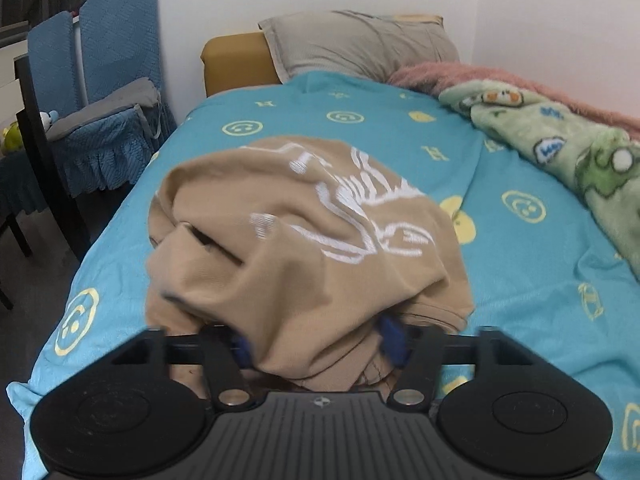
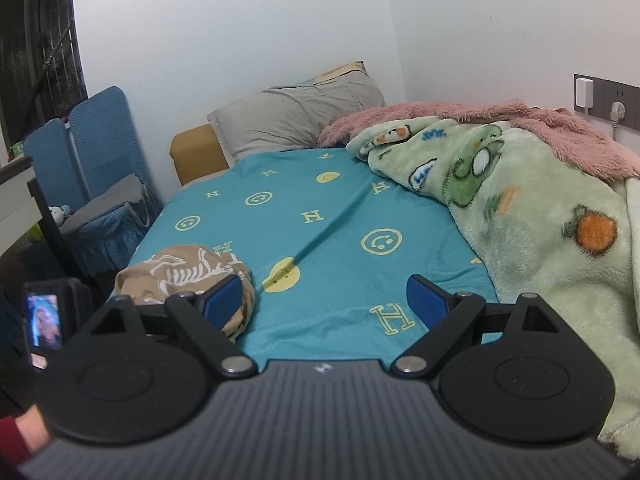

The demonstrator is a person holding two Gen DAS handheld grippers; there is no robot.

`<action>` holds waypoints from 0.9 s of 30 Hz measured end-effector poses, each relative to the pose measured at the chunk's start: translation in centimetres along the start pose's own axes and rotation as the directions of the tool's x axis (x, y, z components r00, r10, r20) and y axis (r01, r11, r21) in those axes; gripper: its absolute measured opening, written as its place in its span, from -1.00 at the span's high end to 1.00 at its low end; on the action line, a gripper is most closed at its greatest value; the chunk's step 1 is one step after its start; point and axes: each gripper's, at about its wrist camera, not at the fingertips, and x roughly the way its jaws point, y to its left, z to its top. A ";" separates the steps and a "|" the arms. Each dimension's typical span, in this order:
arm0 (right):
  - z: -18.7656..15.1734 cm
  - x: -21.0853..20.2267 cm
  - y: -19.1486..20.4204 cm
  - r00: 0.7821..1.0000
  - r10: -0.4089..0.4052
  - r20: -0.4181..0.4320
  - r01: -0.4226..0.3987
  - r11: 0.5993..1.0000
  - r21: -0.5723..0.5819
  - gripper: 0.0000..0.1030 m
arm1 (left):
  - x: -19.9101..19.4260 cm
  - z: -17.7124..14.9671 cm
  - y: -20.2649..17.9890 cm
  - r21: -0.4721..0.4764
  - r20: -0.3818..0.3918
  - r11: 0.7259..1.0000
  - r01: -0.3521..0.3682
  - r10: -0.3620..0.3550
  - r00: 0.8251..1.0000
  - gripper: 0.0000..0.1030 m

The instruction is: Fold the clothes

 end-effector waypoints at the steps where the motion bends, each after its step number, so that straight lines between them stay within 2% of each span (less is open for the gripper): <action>1: 0.0 0.1 0.0 1.000 -0.001 0.001 0.001 1.000 0.001 -0.76 | -0.3 0.2 0.1 -0.004 0.006 1.000 0.008 -0.007 1.000 0.37; 5: -0.1 0.1 0.0 1.000 -0.004 0.011 0.004 1.000 0.001 -0.76 | -2.9 0.8 0.6 0.007 0.053 0.999 0.052 -0.052 0.997 0.57; 11: -0.1 -0.3 0.2 0.999 -0.007 0.039 0.007 1.000 -0.006 -0.76 | -9.4 1.1 -0.1 0.140 0.151 0.980 0.140 -0.160 0.975 0.63; 14: -0.2 -0.8 0.6 0.998 -0.008 0.058 0.009 1.000 -0.024 -0.76 | -12.9 0.8 -0.3 0.179 0.186 0.964 0.195 -0.228 0.956 0.64; 17: -0.2 -1.3 1.0 0.997 -0.004 0.075 0.006 0.999 -0.037 -0.76 | -16.9 0.1 -0.6 0.229 0.216 0.941 0.251 -0.300 0.929 0.64; 22: -0.1 -2.0 1.3 0.995 0.008 0.095 -0.004 0.999 -0.046 -0.76 | -22.3 -0.9 -0.1 0.291 0.218 0.893 0.343 -0.411 0.885 0.64; 23: -0.1 -2.2 1.4 0.995 0.010 0.098 -0.005 0.999 -0.048 -0.76 | -22.8 -0.9 0.2 0.292 0.215 0.889 0.352 -0.420 0.882 0.64; 27: -0.2 -2.3 1.5 0.996 0.025 0.085 -0.021 0.999 -0.045 -0.76 | -22.7 -1.2 1.5 0.273 0.191 0.896 0.349 -0.406 0.894 0.63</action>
